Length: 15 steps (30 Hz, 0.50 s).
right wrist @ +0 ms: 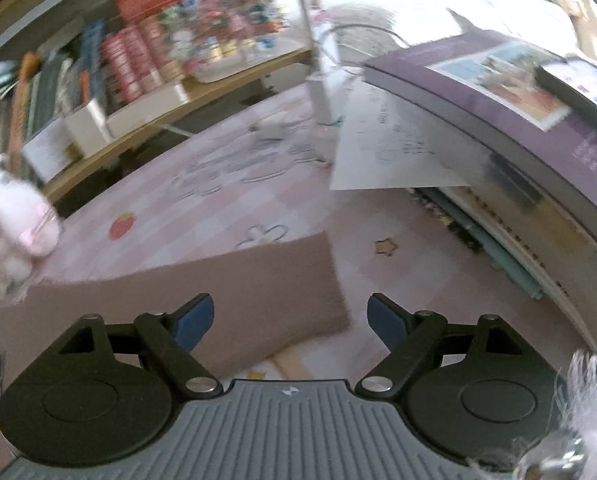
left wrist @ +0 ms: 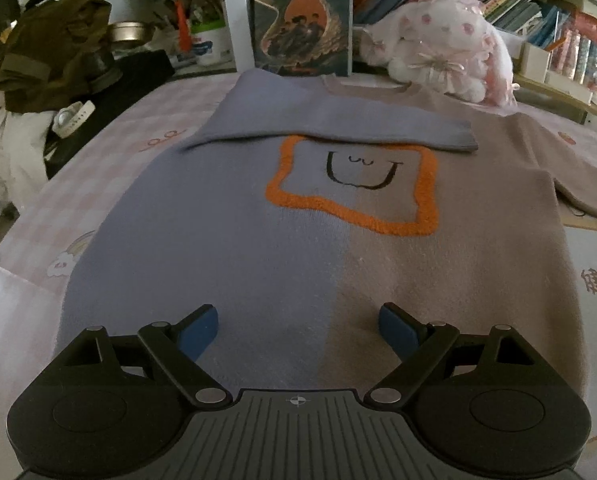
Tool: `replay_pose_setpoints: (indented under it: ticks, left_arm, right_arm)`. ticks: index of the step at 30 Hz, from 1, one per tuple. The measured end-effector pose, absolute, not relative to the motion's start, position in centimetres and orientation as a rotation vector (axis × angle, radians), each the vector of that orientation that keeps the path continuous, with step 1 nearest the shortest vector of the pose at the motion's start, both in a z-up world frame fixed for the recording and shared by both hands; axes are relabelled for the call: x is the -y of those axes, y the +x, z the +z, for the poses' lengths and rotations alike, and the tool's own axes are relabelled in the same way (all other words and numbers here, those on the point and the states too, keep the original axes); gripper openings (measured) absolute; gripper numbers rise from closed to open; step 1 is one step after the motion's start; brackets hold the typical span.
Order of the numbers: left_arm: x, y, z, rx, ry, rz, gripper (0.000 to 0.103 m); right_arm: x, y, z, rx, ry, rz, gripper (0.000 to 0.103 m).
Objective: Fold clothes
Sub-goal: 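Move the open right gripper to the pink sleeve cuff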
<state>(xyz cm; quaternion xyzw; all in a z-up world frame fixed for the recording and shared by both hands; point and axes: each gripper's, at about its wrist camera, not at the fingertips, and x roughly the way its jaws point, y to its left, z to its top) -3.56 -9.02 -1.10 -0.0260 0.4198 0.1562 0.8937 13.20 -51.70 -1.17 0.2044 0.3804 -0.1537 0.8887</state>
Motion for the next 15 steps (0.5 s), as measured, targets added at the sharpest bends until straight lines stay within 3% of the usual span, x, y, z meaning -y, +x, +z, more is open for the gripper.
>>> replay_pose_setpoints:
  ticks: [4, 12, 15]
  left_arm:
    - [9.3, -3.5, -1.0, -0.877, -0.044, 0.334, 0.090]
    - [9.9, -3.5, -0.8, -0.888, -0.022, 0.335, 0.090]
    - [10.1, -3.4, -0.7, -0.890, -0.015, 0.334, 0.090]
  right_arm:
    - [52.6, 13.7, -2.0, -0.813, 0.498, -0.309, 0.063]
    - [52.2, 13.5, -2.6, -0.756, 0.673, -0.187, 0.059]
    - [51.8, 13.7, -2.6, -0.757, 0.698, -0.161, 0.053]
